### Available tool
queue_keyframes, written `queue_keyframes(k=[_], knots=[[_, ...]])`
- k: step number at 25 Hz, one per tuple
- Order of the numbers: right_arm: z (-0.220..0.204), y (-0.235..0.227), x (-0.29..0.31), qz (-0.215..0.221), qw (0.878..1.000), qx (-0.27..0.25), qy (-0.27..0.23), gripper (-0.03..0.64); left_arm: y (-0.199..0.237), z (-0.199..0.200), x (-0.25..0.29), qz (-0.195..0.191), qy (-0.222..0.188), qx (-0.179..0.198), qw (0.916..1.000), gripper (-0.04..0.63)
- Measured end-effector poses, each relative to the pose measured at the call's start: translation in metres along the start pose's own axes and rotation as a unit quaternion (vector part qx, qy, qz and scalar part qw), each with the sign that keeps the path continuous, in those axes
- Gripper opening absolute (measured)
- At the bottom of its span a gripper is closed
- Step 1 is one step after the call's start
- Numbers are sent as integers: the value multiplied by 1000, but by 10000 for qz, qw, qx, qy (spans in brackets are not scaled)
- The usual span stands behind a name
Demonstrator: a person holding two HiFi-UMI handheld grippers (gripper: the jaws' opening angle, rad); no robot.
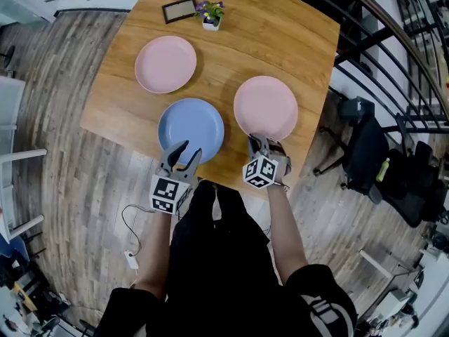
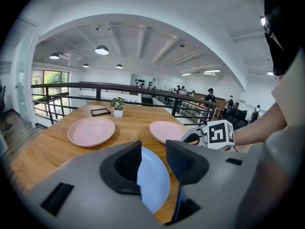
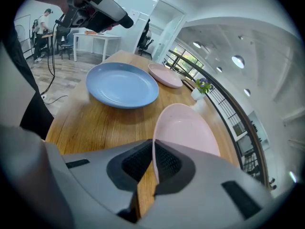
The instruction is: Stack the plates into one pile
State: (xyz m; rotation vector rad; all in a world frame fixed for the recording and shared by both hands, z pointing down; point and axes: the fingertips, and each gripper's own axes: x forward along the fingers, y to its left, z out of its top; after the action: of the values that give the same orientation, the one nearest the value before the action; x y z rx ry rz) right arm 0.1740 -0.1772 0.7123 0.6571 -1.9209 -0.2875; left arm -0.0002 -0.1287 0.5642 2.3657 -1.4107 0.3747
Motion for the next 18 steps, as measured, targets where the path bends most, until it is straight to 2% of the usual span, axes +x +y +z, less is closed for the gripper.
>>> queue_keyframes(k=[9,18], knots=[[25,-3,4,102,9987,-440,-236,20,16,-2,-21,535,-109,-318,9980,170],[55,13,2,256,9925,-1033,-601,20,20,-13,-50,1056,-206,-410,9934,170]])
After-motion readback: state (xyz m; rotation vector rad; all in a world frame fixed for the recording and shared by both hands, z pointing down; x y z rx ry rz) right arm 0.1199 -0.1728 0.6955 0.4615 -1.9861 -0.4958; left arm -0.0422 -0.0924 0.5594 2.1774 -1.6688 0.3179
